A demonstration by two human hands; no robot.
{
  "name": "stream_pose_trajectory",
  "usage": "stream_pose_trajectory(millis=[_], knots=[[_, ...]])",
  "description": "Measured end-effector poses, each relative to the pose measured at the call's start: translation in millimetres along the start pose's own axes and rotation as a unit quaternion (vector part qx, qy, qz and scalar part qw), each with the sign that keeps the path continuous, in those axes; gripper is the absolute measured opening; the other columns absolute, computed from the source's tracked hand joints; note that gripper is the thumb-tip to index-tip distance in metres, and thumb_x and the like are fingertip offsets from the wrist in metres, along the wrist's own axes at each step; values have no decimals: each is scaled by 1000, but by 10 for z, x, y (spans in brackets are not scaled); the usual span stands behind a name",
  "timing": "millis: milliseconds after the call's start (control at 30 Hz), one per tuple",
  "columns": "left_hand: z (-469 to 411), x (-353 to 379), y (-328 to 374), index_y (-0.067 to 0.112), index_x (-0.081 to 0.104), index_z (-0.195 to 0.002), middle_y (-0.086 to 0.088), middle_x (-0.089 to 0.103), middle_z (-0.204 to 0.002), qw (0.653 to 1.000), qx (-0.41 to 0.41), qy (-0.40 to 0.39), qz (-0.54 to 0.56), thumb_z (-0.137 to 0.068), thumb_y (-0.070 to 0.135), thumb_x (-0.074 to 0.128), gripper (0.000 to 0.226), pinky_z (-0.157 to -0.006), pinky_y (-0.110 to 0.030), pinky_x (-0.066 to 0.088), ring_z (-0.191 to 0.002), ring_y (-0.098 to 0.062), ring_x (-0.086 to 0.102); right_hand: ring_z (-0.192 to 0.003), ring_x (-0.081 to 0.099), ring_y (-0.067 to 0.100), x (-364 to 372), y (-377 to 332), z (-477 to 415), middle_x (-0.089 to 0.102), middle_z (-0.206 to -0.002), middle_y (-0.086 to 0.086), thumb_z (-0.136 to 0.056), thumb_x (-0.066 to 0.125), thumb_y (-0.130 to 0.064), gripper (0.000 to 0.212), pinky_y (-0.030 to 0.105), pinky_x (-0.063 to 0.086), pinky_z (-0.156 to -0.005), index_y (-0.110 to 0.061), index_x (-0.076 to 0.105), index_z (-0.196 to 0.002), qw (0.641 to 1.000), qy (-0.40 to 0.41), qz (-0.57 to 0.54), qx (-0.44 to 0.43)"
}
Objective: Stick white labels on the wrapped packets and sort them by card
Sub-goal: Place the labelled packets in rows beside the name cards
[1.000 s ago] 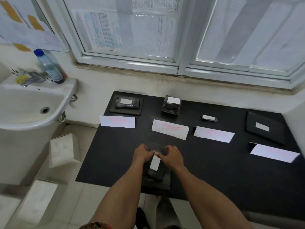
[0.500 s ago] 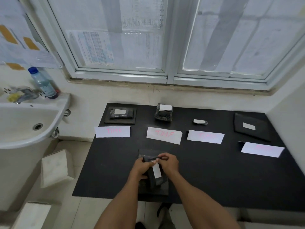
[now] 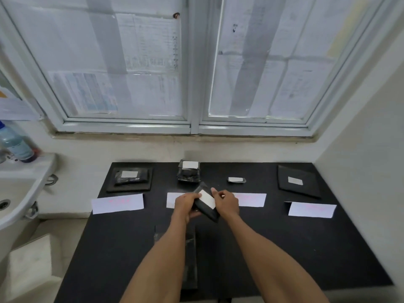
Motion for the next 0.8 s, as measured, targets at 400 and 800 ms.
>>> stream_pose_trajectory(millis=[400,800], knots=[[-1317,1295,222,8,58,-108,-19,59,-121,989,-54,72,120,-90,2,57,19,-87,-56,54,-113,-37,57,-104,58,24,-862,472,-1808,63,-110,7,-96,44,-8,26,25,40,-81,-8,60,-116,999,-14,32,4],[-2222,1571,252,8,48,-133,-19,52,-131,978,-82,125,147,-96,2,50,38,-91,-54,46,-113,-37,50,-133,34,29,-407,816,-2930,38,-146,8,-86,62,-13,56,45,32,-110,-17,43,-138,916,-189,334,-119]])
Point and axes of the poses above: each hand's wrist, its own z-axis away from the middle knuckle, its own x-axis out of the palm, y = z × x, the point moved 2 cm from there along -z, towards the middle knuckle
